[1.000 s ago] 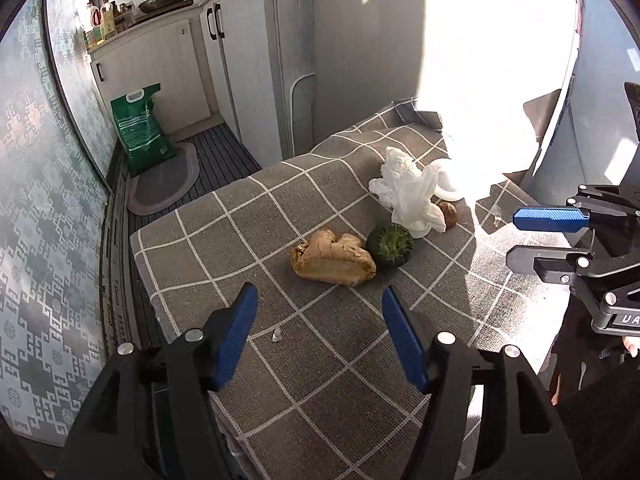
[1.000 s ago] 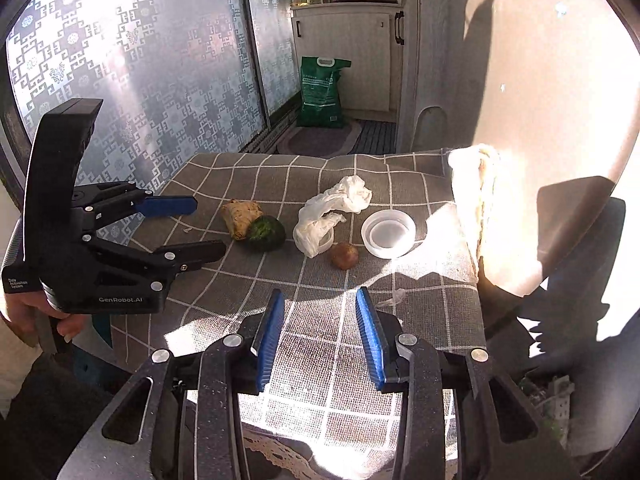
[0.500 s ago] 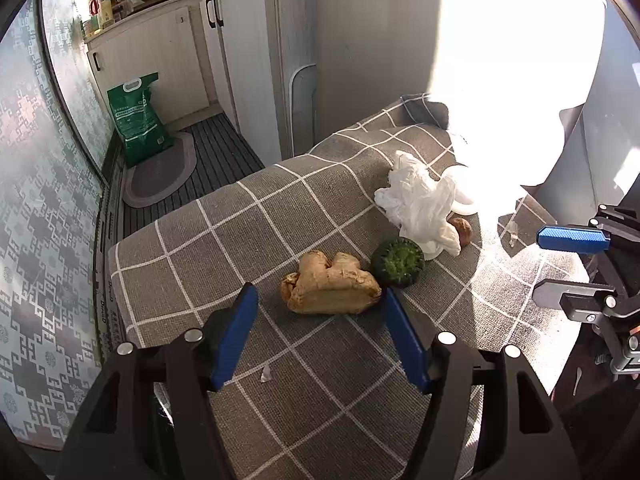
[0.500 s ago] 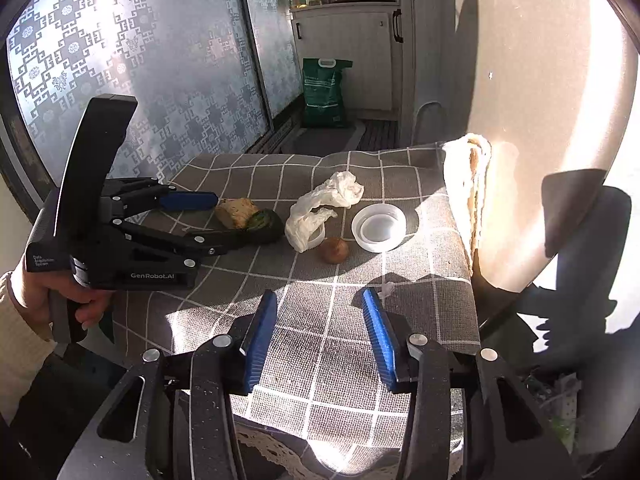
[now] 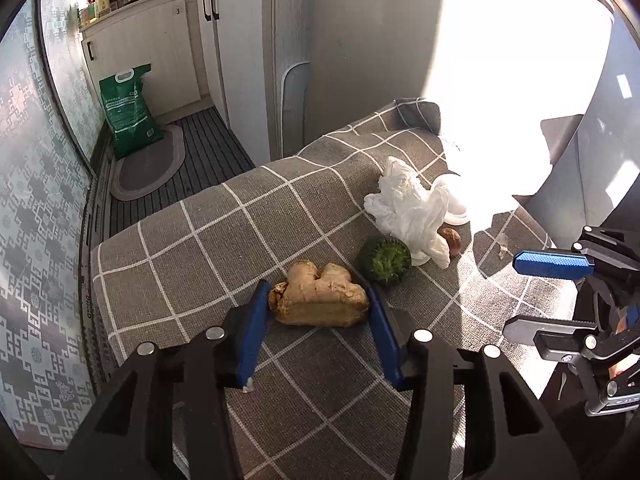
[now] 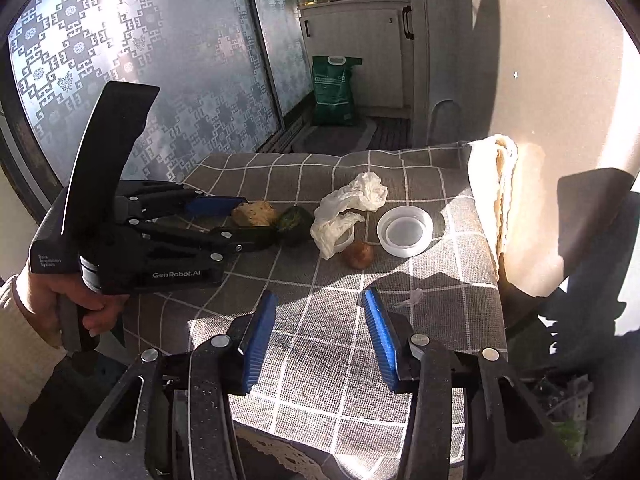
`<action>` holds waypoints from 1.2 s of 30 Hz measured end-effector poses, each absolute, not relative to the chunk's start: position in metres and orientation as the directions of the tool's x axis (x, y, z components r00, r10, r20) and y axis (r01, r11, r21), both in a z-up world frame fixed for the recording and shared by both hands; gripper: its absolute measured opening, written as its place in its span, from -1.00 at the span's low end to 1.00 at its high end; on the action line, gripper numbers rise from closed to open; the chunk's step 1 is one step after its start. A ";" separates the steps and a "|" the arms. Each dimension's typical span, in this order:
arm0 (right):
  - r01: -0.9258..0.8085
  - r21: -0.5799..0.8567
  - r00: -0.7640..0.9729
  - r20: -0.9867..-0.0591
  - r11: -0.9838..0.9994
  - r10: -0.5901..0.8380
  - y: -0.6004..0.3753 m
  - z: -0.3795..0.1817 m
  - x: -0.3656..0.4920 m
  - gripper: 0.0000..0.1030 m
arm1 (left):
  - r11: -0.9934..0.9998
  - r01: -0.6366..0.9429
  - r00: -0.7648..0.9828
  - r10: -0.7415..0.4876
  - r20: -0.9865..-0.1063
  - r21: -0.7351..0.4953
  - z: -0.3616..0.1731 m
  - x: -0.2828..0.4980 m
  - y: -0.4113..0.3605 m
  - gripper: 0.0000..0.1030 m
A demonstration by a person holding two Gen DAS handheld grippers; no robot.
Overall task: Collect trash
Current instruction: 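Grasp the ginger root with the left tool while the right tool reaches the green lime, then grasp the lime with the right tool and carry both items over the teal bin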
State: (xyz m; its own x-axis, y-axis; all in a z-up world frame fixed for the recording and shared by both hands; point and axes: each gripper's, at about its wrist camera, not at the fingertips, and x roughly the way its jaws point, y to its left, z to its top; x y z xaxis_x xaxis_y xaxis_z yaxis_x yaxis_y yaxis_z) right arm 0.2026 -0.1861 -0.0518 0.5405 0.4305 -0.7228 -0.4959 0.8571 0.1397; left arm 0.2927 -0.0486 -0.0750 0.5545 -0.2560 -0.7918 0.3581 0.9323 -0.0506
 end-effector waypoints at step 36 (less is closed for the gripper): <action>-0.420 0.032 0.593 -0.747 0.907 0.301 -0.106 -0.075 0.255 -0.45 | 0.935 0.306 0.629 -0.338 -0.699 -0.177 -0.033 0.211 0.044 -0.01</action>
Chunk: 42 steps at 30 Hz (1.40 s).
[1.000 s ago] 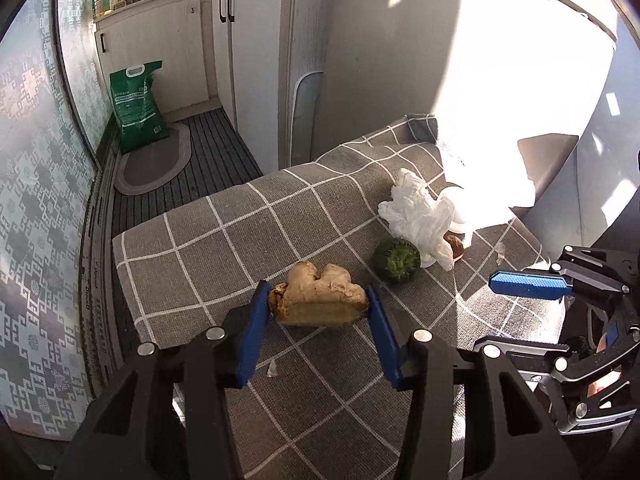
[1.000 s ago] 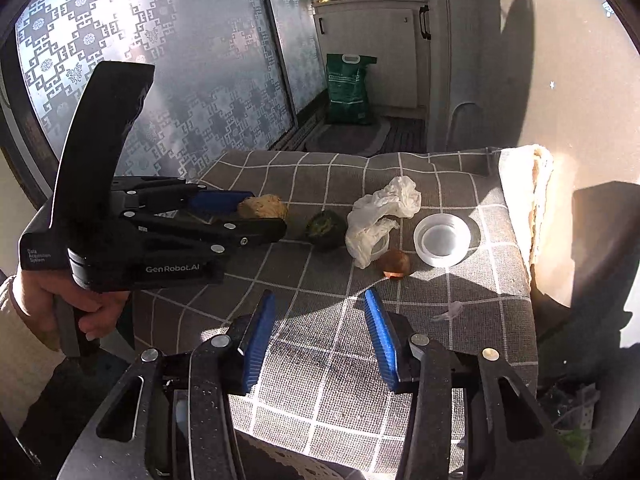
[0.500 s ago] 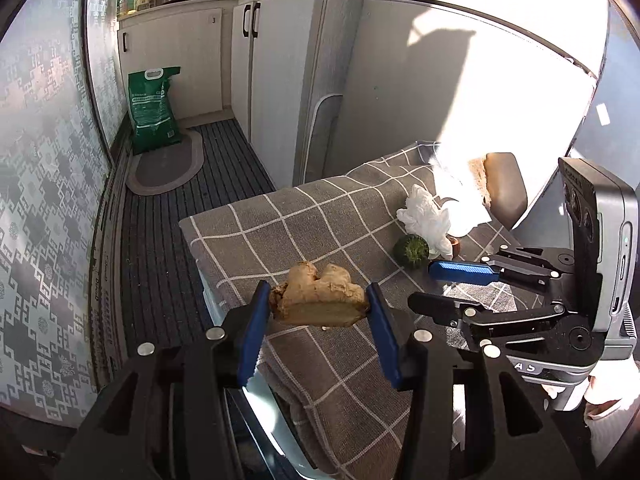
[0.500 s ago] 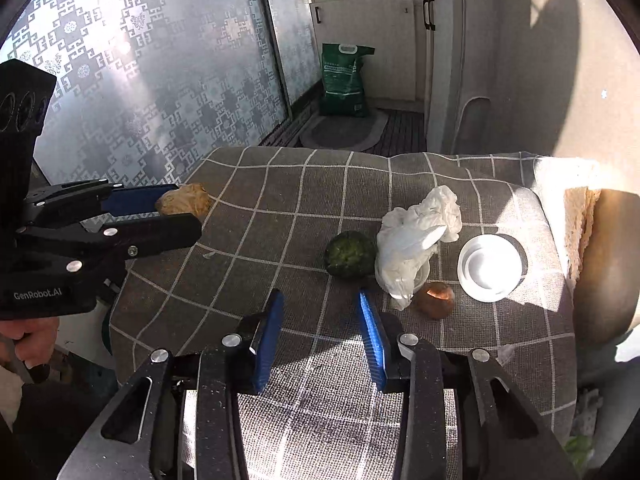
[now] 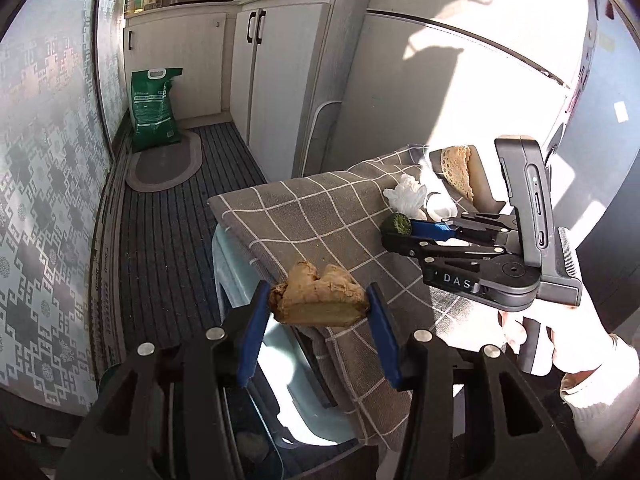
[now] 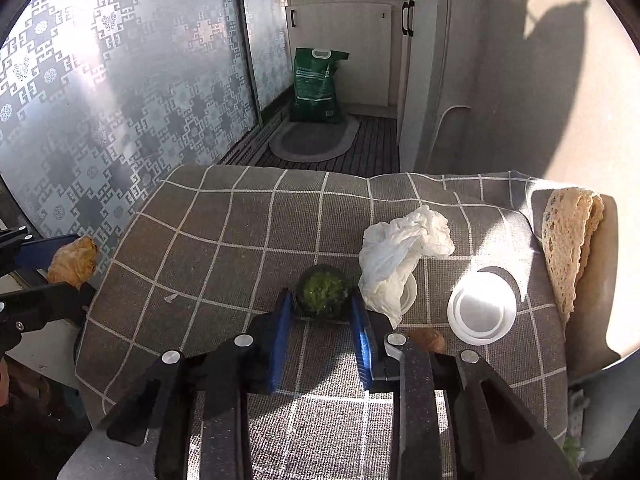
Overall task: Collect trash
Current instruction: 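Grasp the lime with the right tool and carry both items over the teal bin, then open both tools to drop the ginger and lime into the bin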
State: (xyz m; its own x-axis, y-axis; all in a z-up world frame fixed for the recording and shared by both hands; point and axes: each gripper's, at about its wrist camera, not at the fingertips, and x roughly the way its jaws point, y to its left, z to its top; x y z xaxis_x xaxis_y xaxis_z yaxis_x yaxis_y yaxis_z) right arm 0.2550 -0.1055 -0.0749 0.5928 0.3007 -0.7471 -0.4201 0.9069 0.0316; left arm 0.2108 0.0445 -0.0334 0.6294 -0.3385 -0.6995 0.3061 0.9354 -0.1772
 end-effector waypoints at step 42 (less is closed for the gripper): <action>-0.734 0.060 0.407 -0.759 0.677 0.508 0.072 -0.045 0.170 -0.53 | 0.987 -0.015 0.483 -0.135 -0.865 -0.163 -0.150 0.141 0.202 -0.01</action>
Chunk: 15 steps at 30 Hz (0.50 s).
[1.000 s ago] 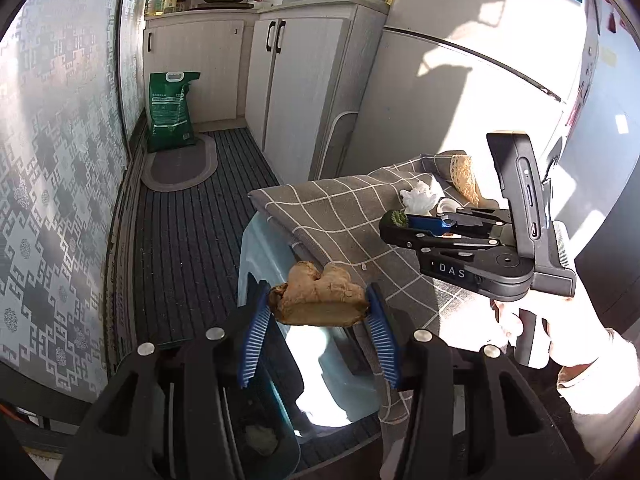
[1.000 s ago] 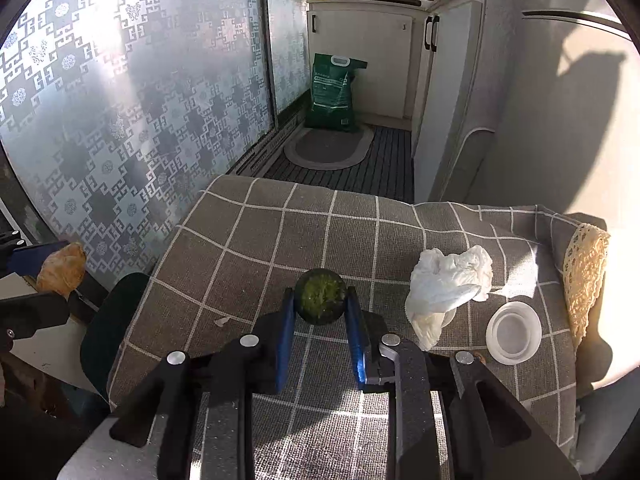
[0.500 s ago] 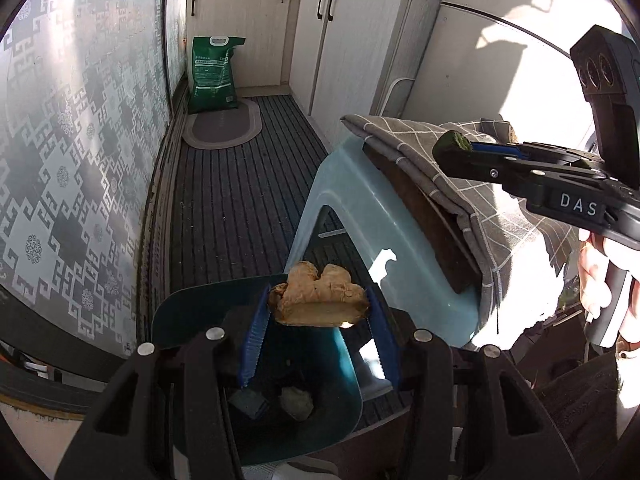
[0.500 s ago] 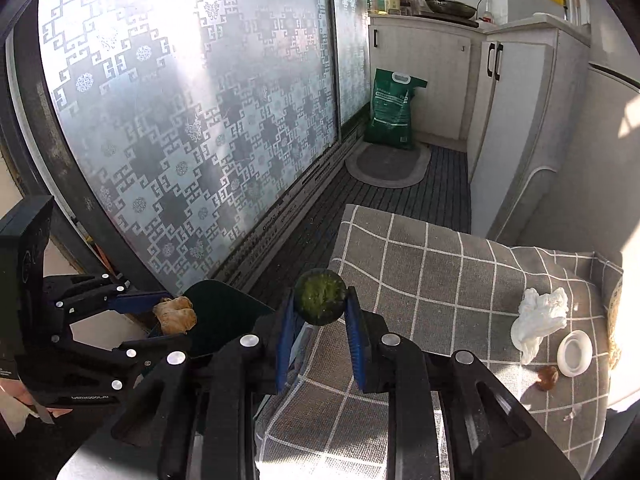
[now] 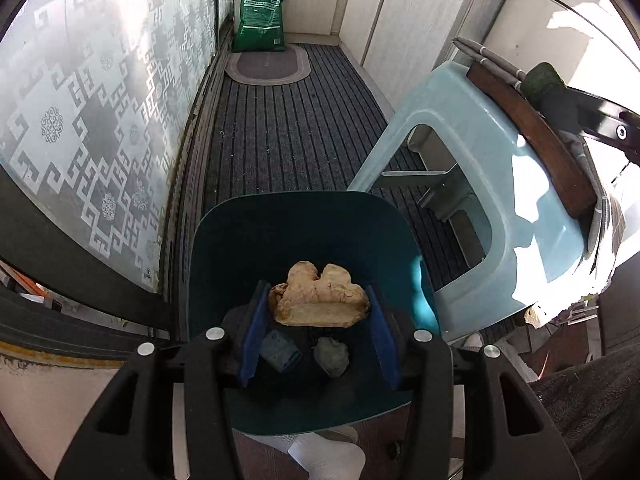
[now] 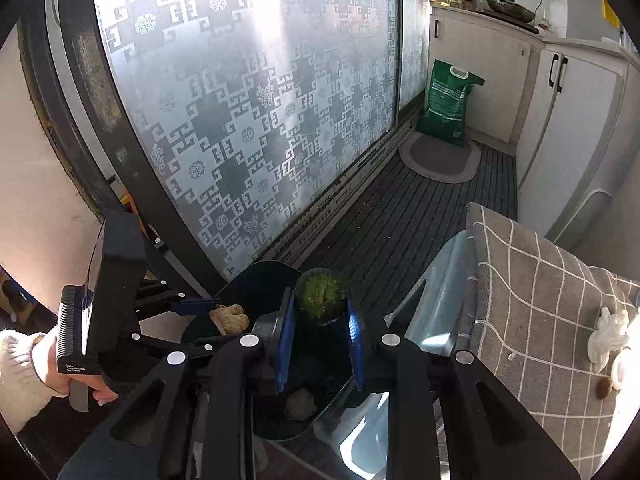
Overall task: Collect trash
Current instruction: 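Open both tools to drop the ginger and lime into the bin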
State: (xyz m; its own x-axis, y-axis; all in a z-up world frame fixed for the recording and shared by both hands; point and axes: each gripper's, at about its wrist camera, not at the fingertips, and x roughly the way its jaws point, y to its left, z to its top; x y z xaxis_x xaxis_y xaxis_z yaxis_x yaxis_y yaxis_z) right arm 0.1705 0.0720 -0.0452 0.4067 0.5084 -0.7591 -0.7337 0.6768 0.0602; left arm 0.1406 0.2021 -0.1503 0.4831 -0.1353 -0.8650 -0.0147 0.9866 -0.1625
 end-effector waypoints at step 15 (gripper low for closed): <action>-0.771 0.055 0.308 -0.840 0.635 0.447 0.111 -0.095 0.161 -0.53 | 0.985 -0.030 0.518 -0.129 -0.846 -0.169 -0.140 0.133 0.217 -0.20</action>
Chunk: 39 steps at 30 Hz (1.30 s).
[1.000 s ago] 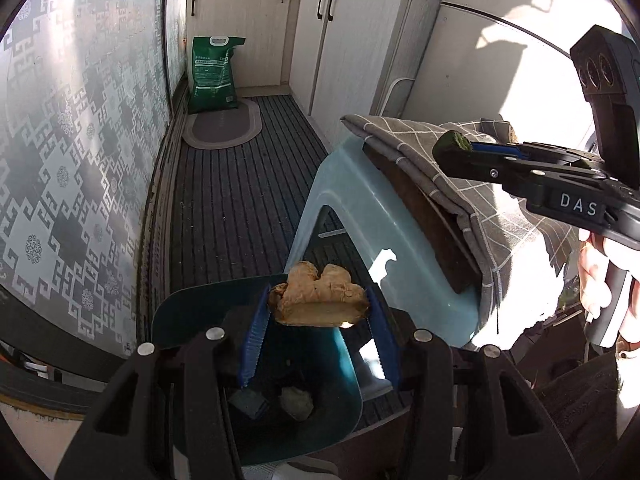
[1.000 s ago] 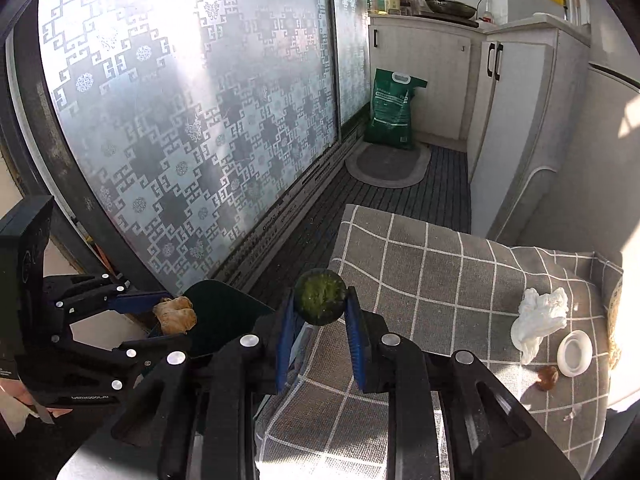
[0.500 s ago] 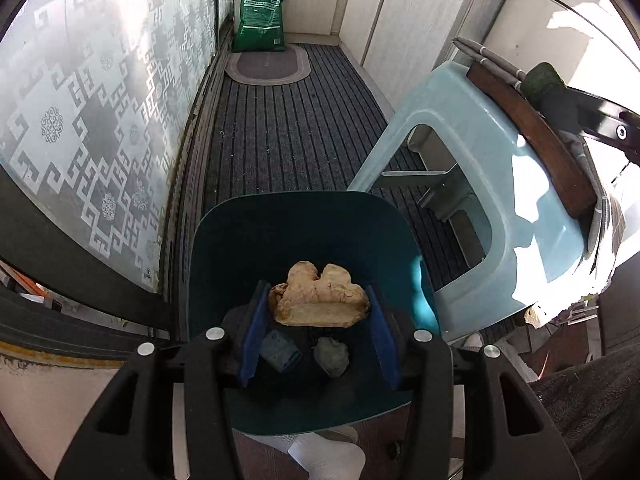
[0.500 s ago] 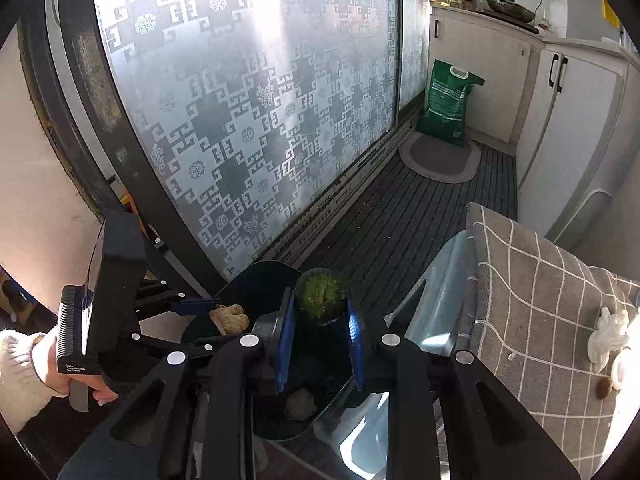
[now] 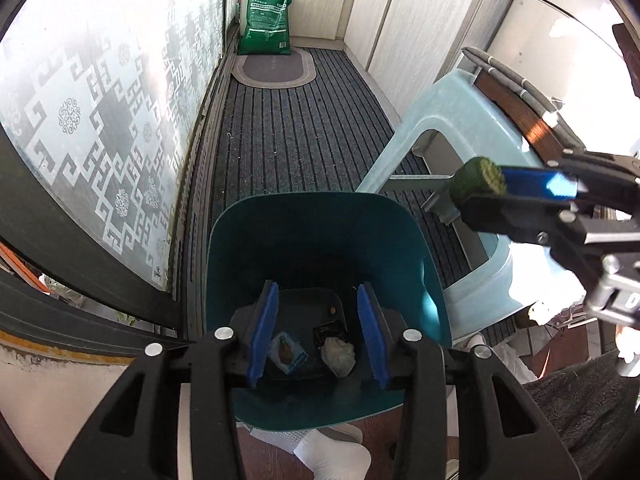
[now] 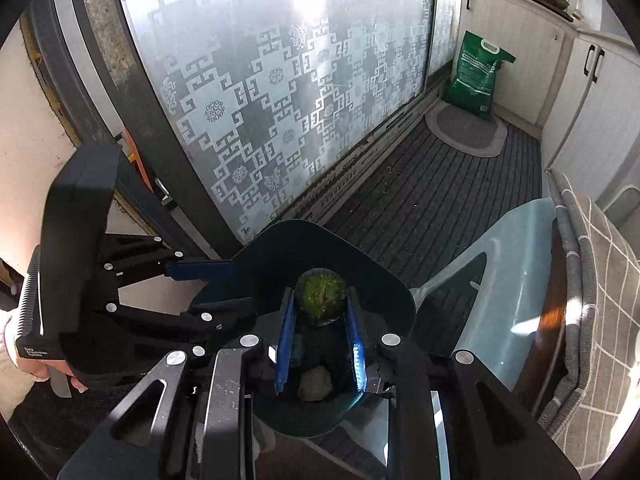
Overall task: Collect trash
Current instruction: 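Open both tools to drop the ginger and lime into the bin, then move both tools back over the stool toward the tissue and lids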
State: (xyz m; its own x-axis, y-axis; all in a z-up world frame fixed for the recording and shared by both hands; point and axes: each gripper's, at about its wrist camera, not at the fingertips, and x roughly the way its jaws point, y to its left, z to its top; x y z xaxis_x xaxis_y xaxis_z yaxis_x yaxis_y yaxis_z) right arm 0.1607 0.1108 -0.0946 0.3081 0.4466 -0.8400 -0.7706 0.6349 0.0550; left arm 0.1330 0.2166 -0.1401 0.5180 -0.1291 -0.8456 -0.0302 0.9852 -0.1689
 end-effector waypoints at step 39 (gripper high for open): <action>-0.817 0.026 0.214 -0.914 0.576 0.344 0.127 -0.164 0.138 -0.33 | 0.970 -0.021 0.782 -0.135 -0.609 -0.243 0.005 0.108 0.217 -0.41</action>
State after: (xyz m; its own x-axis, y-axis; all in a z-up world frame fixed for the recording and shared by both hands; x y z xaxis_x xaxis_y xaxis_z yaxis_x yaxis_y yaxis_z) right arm 0.1378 0.1270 -0.1645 0.2135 0.3439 -0.9144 -0.8172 0.5758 0.0257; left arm 0.1081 0.2174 0.0047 0.7819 -0.1353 -0.6086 -0.0213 0.9698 -0.2430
